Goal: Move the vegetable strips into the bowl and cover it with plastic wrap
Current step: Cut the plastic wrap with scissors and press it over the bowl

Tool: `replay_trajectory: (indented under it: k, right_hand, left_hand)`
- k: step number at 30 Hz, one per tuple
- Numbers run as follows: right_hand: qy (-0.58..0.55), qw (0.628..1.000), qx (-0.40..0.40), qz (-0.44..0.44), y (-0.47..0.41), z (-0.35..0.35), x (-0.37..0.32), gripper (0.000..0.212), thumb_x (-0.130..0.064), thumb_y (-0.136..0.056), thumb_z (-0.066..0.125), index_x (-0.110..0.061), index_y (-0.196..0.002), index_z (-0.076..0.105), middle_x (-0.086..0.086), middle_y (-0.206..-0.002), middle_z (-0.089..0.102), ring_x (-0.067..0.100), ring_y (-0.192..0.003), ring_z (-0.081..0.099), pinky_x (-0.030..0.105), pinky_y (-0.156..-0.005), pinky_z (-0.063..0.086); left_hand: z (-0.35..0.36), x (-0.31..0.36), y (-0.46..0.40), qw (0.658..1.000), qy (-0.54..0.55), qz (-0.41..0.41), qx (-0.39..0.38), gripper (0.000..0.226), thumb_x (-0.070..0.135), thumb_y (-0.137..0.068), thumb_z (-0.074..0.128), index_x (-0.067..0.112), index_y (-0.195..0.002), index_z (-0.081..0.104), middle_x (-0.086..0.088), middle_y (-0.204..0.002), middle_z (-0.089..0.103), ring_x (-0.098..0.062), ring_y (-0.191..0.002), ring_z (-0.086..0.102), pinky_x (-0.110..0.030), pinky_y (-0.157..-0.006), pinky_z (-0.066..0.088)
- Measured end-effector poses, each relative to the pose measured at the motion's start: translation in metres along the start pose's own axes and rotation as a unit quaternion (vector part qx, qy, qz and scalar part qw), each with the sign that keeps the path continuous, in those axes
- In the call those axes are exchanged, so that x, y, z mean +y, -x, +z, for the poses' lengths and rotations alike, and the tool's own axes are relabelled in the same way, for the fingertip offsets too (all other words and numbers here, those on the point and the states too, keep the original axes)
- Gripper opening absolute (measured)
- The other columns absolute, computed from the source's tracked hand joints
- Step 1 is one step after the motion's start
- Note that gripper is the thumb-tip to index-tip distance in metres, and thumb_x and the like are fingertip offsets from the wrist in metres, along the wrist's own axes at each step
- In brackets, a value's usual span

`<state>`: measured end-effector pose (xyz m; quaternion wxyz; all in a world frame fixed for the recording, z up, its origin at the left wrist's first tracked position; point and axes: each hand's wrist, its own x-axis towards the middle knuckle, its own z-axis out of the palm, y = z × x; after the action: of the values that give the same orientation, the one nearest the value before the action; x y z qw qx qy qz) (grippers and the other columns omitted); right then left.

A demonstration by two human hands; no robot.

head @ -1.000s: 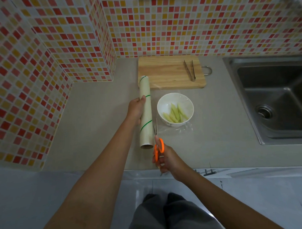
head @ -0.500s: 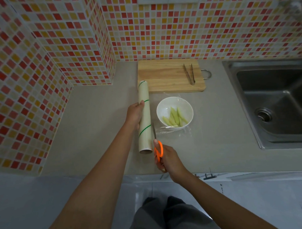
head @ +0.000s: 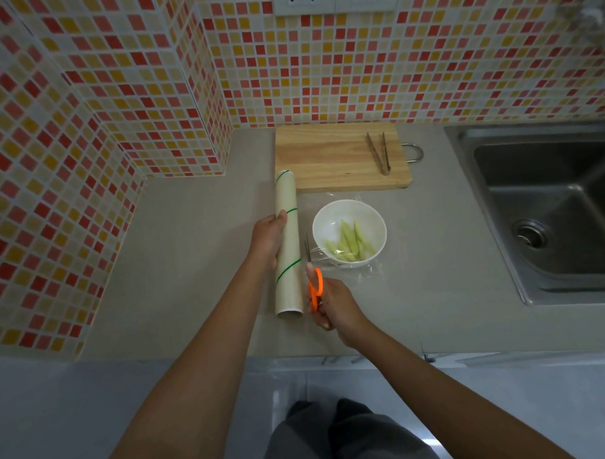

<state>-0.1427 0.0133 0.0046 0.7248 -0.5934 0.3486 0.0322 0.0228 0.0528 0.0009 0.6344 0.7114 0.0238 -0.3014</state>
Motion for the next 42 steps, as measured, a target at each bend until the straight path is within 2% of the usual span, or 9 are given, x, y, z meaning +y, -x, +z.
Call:
replay_trajectory:
  k: [9, 13, 18, 21, 26, 30, 33, 37, 42]
  right_hand:
    - [0.021, 1.000, -0.018, -0.007, -0.017, -0.002, -0.015, 0.057, -0.062, -0.086, 0.048, -0.013, -0.056, 0.047, 0.009, -0.054, 0.051, 0.012, -0.028, 0.034, 0.015, -0.035, 0.022]
    - [0.018, 0.999, -0.016, -0.022, -0.024, 0.000, -0.022, 0.060, -0.072, -0.079, 0.043, -0.016, -0.060, 0.047, 0.010, -0.050, 0.051, 0.014, -0.025, 0.033, 0.013, -0.036, 0.022]
    - [0.029, 1.000, 0.005, -0.001, -0.037, -0.002, -0.024, 0.068, -0.073, -0.077, 0.046, -0.014, -0.044, 0.048, 0.013, -0.049, 0.050, 0.016, -0.026, 0.032, 0.014, -0.035, 0.021]
    - [0.034, 0.999, 0.013, -0.012, -0.043, -0.002, -0.028, 0.066, -0.069, -0.078, 0.048, -0.014, -0.043, 0.048, 0.011, -0.047, 0.047, 0.016, -0.026, 0.030, 0.014, -0.036, 0.020]
    - [0.045, 0.999, 0.009, 0.010, -0.050, -0.001, -0.037, 0.071, -0.074, -0.080, 0.044, -0.013, -0.043, 0.048, 0.008, -0.043, 0.054, 0.018, -0.028, 0.033, 0.013, -0.036, 0.022]
    - [0.050, 0.998, 0.025, 0.009, -0.056, 0.000, -0.043, 0.071, -0.067, -0.083, 0.049, -0.009, -0.041, 0.046, 0.002, -0.034, 0.042, 0.015, -0.024, 0.030, 0.014, -0.035, 0.020]
    - [0.048, 0.999, 0.014, 0.010, -0.061, 0.000, -0.048, 0.071, -0.069, -0.080, 0.050, -0.009, -0.042, 0.049, 0.007, -0.040, 0.044, 0.016, -0.025, 0.031, 0.013, -0.035, 0.020]
    - [0.040, 0.999, 0.003, 0.018, -0.068, 0.001, -0.055, 0.073, -0.074, -0.077, 0.049, -0.009, -0.044, 0.049, 0.005, -0.039, 0.047, 0.016, -0.025, 0.030, 0.013, -0.035, 0.020]
    - [0.024, 1.000, 0.009, 0.009, -0.076, 0.000, -0.065, 0.068, -0.067, -0.081, 0.053, -0.012, -0.041, 0.048, 0.005, -0.040, 0.045, 0.015, -0.025, 0.028, 0.013, -0.035, 0.018]
  left_hand:
    - [-0.002, 0.001, 0.001, 1.000, -0.007, 0.002, 0.008, 0.025, 0.027, -0.095, 0.051, 0.013, -0.078, 0.063, -0.009, -0.075, 0.062, -0.022, -0.064, 0.058, -0.031, -0.067, 0.047]
    - [-0.003, 0.002, 0.001, 1.000, -0.008, 0.000, 0.000, 0.024, 0.028, -0.096, 0.051, 0.013, -0.082, 0.064, -0.007, -0.074, 0.062, -0.021, -0.065, 0.057, -0.030, -0.067, 0.048]
    - [-0.002, 0.003, 0.002, 1.000, 0.004, -0.001, -0.004, 0.025, 0.026, -0.097, 0.049, 0.009, -0.083, 0.062, -0.013, -0.078, 0.061, -0.025, -0.069, 0.057, -0.035, -0.073, 0.047]
    - [-0.002, 0.004, 0.003, 1.000, 0.010, 0.000, -0.005, 0.025, 0.024, -0.097, 0.048, 0.005, -0.089, 0.063, -0.017, -0.083, 0.062, -0.026, -0.073, 0.057, -0.038, -0.078, 0.046]
    - [-0.003, 0.006, 0.003, 1.000, 0.008, -0.001, -0.005, 0.025, 0.024, -0.097, 0.048, 0.005, -0.096, 0.064, -0.020, -0.093, 0.064, -0.027, -0.082, 0.060, -0.039, -0.082, 0.049]
    - [-0.003, 0.007, 0.004, 1.000, 0.010, -0.002, -0.009, 0.026, 0.024, -0.097, 0.047, 0.005, -0.096, 0.064, -0.022, -0.094, 0.065, -0.029, -0.082, 0.061, -0.042, -0.083, 0.051]
    - [-0.005, 0.008, 0.005, 1.000, 0.010, -0.007, -0.008, 0.030, 0.024, -0.098, 0.047, 0.001, -0.104, 0.065, -0.025, -0.100, 0.066, -0.031, -0.087, 0.062, -0.048, -0.088, 0.052]
    - [-0.005, 0.012, 0.007, 1.000, 0.015, -0.007, -0.012, 0.031, 0.023, -0.098, 0.047, -0.002, -0.106, 0.064, -0.026, -0.099, 0.065, -0.032, -0.086, 0.062, -0.046, -0.085, 0.051]
    - [-0.005, 0.015, 0.009, 1.000, 0.015, -0.011, -0.012, 0.031, 0.023, -0.097, 0.047, 0.000, -0.104, 0.066, -0.025, -0.094, 0.066, -0.032, -0.080, 0.061, -0.046, -0.081, 0.052]
